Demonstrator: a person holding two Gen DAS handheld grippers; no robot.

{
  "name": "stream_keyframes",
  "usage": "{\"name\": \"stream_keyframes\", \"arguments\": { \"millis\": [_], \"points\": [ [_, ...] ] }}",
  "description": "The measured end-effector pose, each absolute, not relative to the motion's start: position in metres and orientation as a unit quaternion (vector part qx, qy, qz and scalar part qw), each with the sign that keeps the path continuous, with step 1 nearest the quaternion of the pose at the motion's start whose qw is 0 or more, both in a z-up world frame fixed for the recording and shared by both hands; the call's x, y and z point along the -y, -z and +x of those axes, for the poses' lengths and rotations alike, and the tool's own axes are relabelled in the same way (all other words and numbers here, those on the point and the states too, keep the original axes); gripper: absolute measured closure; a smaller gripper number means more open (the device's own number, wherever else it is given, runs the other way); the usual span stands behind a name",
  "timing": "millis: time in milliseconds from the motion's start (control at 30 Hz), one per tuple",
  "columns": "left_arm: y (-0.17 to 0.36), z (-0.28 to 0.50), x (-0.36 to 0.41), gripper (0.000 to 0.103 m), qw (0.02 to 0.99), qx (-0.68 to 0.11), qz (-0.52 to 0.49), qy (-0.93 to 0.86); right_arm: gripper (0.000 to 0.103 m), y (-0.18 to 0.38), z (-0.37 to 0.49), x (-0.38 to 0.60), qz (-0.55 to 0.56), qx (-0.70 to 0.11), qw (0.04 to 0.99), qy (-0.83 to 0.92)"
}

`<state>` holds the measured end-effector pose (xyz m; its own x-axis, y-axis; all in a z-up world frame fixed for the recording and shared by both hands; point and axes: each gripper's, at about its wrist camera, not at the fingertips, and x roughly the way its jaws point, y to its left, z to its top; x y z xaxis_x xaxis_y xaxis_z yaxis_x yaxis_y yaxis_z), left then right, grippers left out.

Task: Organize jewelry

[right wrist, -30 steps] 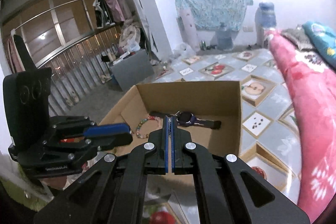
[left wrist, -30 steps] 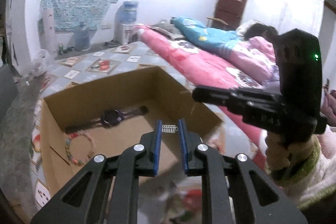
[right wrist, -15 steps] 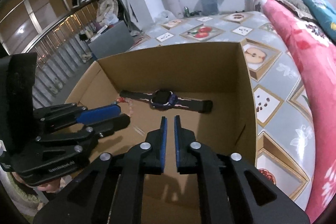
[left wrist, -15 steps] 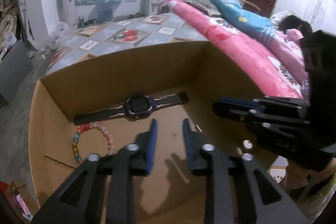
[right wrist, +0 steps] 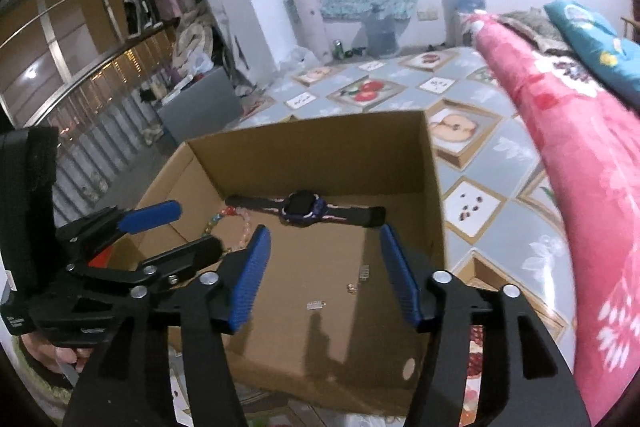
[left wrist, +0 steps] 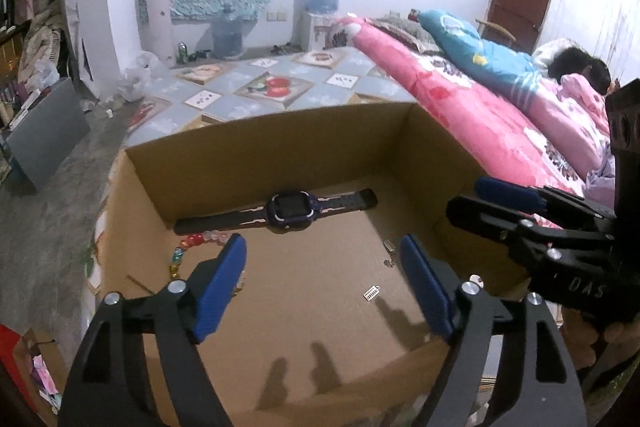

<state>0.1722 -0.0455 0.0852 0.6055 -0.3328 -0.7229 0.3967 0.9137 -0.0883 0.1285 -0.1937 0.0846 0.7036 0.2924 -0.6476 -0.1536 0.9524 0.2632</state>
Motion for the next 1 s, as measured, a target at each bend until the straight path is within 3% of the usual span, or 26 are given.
{"name": "stream_keyframes", "arguments": {
  "millis": [467, 700, 1000],
  "points": [
    [-0.109, 0.111, 0.033, 0.011, 0.896, -0.361, 0.040, 0.255, 0.008, -0.117, 0.086, 0.195, 0.051, -0.318, 0.946, -0.045],
    [-0.095, 0.094, 0.023, 0.006, 0.879, -0.381, -0.035, 0.285, 0.008, -0.124, 0.079, 0.188, 0.010, -0.317, 0.948, 0.011],
    [-0.100, 0.080, 0.015, 0.006, 0.900, -0.355, -0.041, 0.247, 0.008, -0.124, 0.068, 0.180, -0.051, -0.307, 0.949, 0.060]
  ]
}}
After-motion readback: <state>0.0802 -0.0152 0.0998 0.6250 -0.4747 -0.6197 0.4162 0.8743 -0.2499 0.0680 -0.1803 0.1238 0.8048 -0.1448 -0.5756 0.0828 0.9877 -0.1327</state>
